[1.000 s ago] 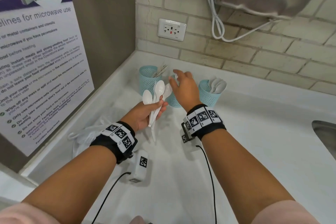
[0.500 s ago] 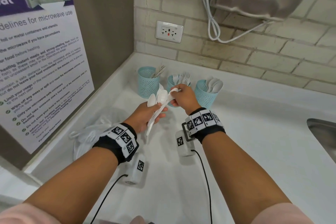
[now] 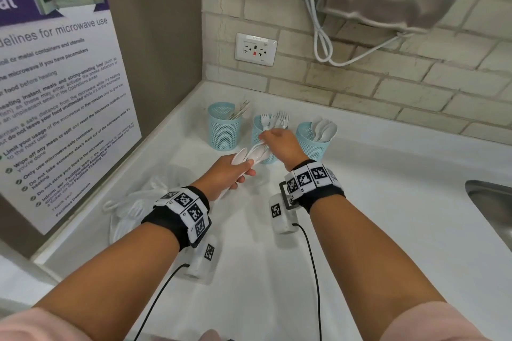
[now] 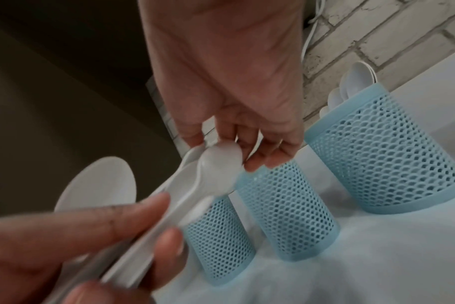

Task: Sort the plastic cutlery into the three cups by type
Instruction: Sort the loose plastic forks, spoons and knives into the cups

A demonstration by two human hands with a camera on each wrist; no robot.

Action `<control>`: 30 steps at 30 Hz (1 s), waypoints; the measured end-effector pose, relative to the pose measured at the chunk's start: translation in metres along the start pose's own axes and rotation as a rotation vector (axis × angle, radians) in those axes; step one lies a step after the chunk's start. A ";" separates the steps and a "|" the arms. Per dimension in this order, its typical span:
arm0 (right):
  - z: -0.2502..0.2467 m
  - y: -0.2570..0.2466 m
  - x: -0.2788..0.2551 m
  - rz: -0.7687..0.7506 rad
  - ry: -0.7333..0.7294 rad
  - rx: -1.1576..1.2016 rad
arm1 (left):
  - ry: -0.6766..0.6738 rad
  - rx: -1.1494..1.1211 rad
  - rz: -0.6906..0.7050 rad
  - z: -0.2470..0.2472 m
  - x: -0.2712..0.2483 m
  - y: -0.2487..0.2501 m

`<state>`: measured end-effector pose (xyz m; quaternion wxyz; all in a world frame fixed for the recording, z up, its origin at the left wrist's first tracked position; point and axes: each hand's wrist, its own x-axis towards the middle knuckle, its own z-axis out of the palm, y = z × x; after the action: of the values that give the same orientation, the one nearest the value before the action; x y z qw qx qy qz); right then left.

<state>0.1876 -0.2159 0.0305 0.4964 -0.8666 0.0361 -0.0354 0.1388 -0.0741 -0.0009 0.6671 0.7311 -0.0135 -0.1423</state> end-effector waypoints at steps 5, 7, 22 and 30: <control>-0.029 -0.017 0.016 -0.136 0.412 0.106 | -0.013 -0.068 -0.008 -0.004 0.002 -0.001; -0.041 -0.024 0.022 -0.184 0.606 0.213 | 0.032 -0.131 -0.044 -0.005 0.005 -0.001; -0.017 0.008 0.026 -0.285 0.359 -0.746 | 0.041 -0.414 -0.138 -0.006 0.018 -0.004; -0.003 -0.014 0.001 -0.389 0.268 -0.496 | 0.079 -0.478 -0.123 0.000 0.017 0.000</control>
<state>0.1891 -0.2114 0.0439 0.2455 -0.9392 -0.0573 -0.2332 0.1547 -0.0779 -0.0043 0.8113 0.5568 0.0914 -0.1532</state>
